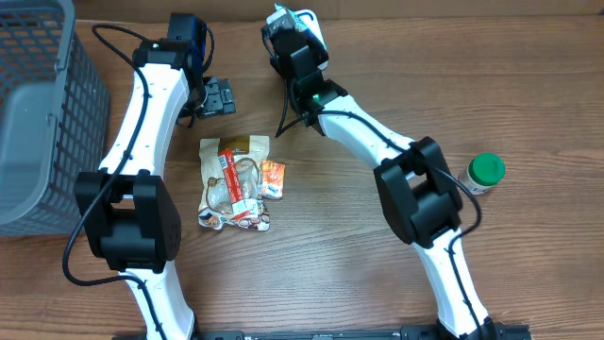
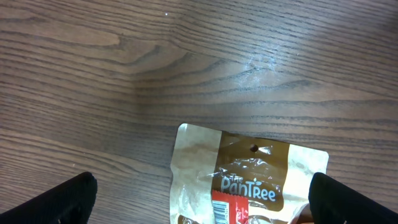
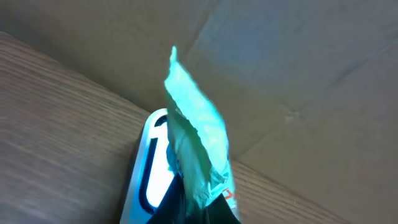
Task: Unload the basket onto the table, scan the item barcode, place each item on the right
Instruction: 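Carry the teal packet right and set it down near the bottle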
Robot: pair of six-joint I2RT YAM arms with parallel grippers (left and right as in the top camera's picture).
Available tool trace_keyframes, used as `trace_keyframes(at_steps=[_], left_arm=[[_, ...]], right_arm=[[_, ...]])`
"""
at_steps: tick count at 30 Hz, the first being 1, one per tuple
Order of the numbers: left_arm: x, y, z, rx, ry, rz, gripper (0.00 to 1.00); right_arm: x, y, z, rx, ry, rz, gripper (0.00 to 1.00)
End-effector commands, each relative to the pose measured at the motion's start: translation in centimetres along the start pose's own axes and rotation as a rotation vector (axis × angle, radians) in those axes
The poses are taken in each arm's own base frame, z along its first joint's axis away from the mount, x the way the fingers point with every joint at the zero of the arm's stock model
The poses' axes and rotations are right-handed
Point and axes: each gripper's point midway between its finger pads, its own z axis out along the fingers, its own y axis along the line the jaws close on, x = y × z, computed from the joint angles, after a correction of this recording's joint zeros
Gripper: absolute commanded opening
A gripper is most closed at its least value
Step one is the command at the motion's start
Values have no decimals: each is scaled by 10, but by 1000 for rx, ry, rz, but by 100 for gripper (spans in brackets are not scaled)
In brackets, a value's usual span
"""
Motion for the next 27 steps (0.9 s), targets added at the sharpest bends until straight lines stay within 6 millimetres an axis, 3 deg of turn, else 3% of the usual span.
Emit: trace_keyframes(at_steps=[1, 5, 9, 12, 14, 20, 24, 27], left_arm=[[-7, -2, -17, 18, -44, -6, 100], [-7, -2, -17, 18, -44, -6, 100], [-7, -2, -17, 18, -44, -6, 100], [-7, -2, -17, 18, -44, -6, 100], [-7, -2, -17, 18, -44, -6, 100], [-7, -2, -17, 18, -44, -6, 100], [-7, -2, -17, 18, -44, -6, 100], [-7, -2, -17, 18, -44, -6, 100]], right_arm=[[-89, -66, -63, 19, -140, 171, 3], [-95, -90, -103, -84, -72, 248, 3], [-70, -101, -135, -237, 73, 287, 3], [-29, -95, -157, -420, 247, 296, 3], [9, -92, -172, -513, 404, 323, 4], [143, -113, -205, -494, 917, 363, 4], [201, -115, -208, -494, 1034, 337, 4], [238, -131, -201, -393, 1072, 289, 4]])
